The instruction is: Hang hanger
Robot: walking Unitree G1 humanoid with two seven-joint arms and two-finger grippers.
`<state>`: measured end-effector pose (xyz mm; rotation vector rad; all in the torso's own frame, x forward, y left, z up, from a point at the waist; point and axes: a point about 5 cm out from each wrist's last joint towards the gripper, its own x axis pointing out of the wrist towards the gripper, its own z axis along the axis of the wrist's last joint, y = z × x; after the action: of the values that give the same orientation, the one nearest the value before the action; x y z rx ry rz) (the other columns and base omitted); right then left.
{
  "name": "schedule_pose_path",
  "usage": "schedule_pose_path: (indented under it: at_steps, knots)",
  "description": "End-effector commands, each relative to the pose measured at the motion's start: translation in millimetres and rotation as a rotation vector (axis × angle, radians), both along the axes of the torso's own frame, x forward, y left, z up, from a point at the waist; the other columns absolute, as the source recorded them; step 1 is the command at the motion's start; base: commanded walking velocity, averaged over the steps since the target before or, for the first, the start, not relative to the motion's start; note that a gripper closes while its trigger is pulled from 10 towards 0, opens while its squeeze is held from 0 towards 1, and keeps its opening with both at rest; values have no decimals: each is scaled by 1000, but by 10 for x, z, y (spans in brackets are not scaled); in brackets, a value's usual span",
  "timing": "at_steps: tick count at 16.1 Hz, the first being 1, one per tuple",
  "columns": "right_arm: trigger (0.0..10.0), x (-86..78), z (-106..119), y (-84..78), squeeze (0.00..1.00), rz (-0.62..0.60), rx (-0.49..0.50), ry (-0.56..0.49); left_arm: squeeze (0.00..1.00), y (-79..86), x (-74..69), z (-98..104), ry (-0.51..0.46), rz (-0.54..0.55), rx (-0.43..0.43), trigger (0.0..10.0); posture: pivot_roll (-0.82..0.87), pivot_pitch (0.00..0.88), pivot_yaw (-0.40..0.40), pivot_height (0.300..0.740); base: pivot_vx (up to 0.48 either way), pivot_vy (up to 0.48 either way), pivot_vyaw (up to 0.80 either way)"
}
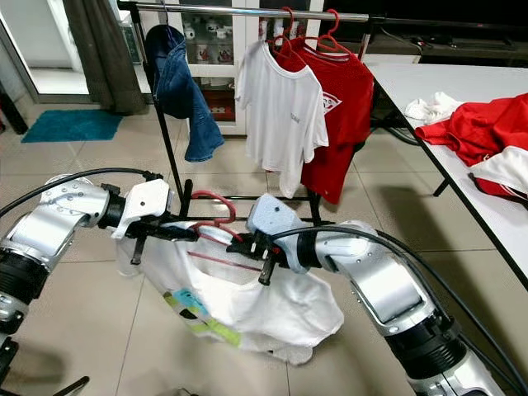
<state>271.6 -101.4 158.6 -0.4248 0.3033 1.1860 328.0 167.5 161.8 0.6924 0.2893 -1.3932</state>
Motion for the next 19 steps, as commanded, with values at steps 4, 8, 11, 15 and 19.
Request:
schedule_pose_path:
  at_steps: [4,8,11,15,19]
  knots:
    - [0,-33,-8,9,0,18,17,22,239,-14,13,193,-23,0,-131,10000,-120,0,-5,740,0,0,0]
    - [0,24,-37,-51,0,-35,9,36,1000,2,-35,285,-32,-29,-188,10000,-118,0,-6,740,0,0,0]
    - [0,75,-76,-131,0,-109,-9,57,1000,31,-103,272,-8,-54,-170,10000,-118,0,-7,740,0,0,0]
    - [0,45,-112,-155,0,-113,-13,69,1000,41,-61,364,-40,21,-266,10000,-121,0,-13,740,0,0,0]
    - [0,101,-184,-198,0,-250,13,15,1000,60,26,443,-106,231,-451,10000,-126,0,-6,740,0,0,0]
